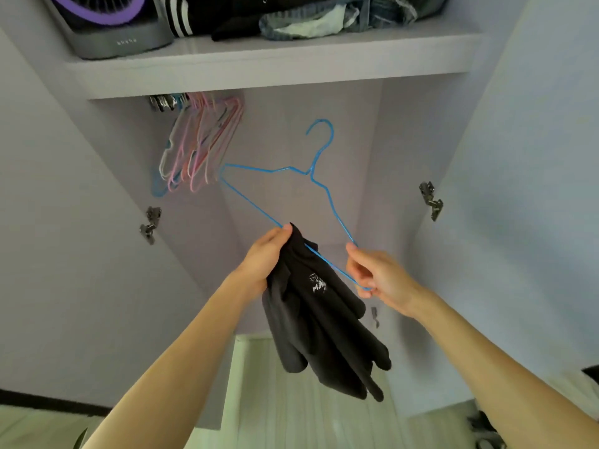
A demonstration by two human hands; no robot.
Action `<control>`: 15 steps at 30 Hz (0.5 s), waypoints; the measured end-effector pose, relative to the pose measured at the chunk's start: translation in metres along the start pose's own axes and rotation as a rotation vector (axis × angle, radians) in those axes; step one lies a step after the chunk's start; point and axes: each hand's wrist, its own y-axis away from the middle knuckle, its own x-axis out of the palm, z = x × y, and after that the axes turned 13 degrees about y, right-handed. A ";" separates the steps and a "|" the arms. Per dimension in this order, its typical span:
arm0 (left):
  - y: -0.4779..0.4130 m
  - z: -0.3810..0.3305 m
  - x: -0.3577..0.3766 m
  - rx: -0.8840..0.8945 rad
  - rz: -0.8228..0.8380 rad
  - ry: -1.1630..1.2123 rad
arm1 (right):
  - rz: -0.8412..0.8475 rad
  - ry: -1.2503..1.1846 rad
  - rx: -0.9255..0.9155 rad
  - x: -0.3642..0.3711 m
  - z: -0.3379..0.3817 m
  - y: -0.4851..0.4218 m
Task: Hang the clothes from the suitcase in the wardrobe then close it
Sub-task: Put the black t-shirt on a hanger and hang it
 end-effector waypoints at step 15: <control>0.006 -0.013 0.028 0.181 0.343 -0.673 | -0.300 -0.025 -0.004 -0.039 0.021 -0.009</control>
